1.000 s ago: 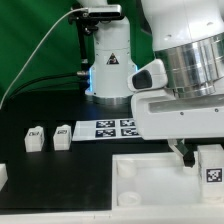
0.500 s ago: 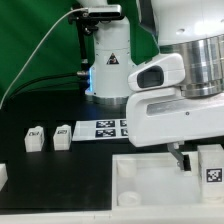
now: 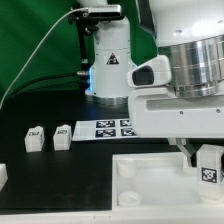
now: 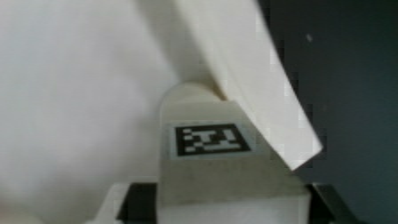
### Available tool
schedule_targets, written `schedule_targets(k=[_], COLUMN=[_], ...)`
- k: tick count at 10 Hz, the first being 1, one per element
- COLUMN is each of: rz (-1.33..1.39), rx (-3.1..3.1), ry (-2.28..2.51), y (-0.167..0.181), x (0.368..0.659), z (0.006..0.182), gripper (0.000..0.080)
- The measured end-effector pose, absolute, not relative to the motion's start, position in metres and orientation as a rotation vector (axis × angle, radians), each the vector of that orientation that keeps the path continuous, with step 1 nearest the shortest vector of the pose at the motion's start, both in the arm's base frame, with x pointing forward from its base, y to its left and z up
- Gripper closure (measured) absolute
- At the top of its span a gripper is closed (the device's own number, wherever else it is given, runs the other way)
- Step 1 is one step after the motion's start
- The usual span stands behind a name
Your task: Assemble one leg
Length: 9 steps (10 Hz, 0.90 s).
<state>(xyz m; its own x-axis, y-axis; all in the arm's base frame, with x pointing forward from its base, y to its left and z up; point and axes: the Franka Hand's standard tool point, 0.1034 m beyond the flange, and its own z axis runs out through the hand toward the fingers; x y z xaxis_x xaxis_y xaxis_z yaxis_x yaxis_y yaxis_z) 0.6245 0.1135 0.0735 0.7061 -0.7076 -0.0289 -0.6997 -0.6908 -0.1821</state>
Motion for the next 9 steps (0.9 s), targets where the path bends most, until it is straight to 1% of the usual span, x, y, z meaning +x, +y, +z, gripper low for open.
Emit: schedule_targets(k=[2, 3, 5, 7, 8, 9], rz=[-0.027, -0.005, 0.03, 0.027, 0.029, 0.025], rx=[-2.425, -2.254, -2.086, -2.115, -2.114, -2.167], ry=[1.664, 1.846, 1.997, 1.964, 1.965, 1.914], y=[0.1136, 0.1117, 0.1098, 0.1102, 0.1106, 0.1103], x=[0.6242, 0.6237, 0.6234, 0.6231, 0.6229, 0.6223], z=[0.0723, 0.0718, 0.0715, 0.0712, 0.0708, 0.0705], gripper=[0.0503, 0.0503, 0.0502, 0.0502, 0.0405, 0.0268])
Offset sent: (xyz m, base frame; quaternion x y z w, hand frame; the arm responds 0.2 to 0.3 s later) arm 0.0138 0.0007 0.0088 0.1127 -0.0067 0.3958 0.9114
